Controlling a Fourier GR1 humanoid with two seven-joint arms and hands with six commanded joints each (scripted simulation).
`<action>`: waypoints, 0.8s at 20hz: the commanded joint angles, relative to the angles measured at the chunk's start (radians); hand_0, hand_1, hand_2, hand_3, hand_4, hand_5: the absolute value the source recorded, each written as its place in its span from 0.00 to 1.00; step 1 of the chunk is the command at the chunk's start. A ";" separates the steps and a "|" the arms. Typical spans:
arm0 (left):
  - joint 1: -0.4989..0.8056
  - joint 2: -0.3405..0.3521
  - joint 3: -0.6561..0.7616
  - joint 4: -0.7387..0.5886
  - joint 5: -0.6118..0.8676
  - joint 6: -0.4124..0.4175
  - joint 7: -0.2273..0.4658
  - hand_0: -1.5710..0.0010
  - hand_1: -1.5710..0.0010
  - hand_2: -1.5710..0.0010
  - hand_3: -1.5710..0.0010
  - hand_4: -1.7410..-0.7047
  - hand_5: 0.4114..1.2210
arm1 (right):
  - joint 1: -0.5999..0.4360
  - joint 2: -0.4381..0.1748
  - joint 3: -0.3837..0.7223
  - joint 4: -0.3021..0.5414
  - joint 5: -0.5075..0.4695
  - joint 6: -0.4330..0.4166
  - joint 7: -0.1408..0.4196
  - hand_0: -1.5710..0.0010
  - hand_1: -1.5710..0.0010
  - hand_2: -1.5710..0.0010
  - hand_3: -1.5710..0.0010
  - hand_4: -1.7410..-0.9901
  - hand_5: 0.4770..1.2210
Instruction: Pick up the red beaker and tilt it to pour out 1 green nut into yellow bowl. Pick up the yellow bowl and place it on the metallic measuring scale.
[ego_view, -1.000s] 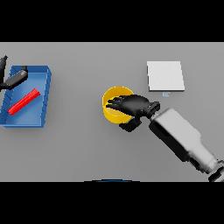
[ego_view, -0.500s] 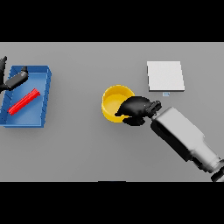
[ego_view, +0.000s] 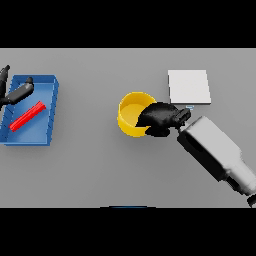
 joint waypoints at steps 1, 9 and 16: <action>-0.002 0.008 0.006 0.003 0.004 -0.006 0.001 1.00 1.00 1.00 1.00 0.91 0.38 | -0.003 -0.014 -0.008 -0.026 -0.008 0.015 0.001 0.02 0.02 0.05 0.15 0.01 0.99; -0.028 -0.009 0.006 0.030 0.003 -0.014 0.003 1.00 1.00 1.00 1.00 0.90 0.38 | -0.040 -0.078 -0.090 -0.135 -0.048 0.090 0.119 0.00 0.00 0.01 0.21 0.03 1.00; -0.011 0.022 0.017 -0.010 0.007 -0.003 0.007 1.00 1.00 1.00 1.00 0.90 0.41 | -0.135 -0.150 -0.138 -0.033 -0.024 0.028 0.051 0.00 0.00 0.00 0.17 0.03 1.00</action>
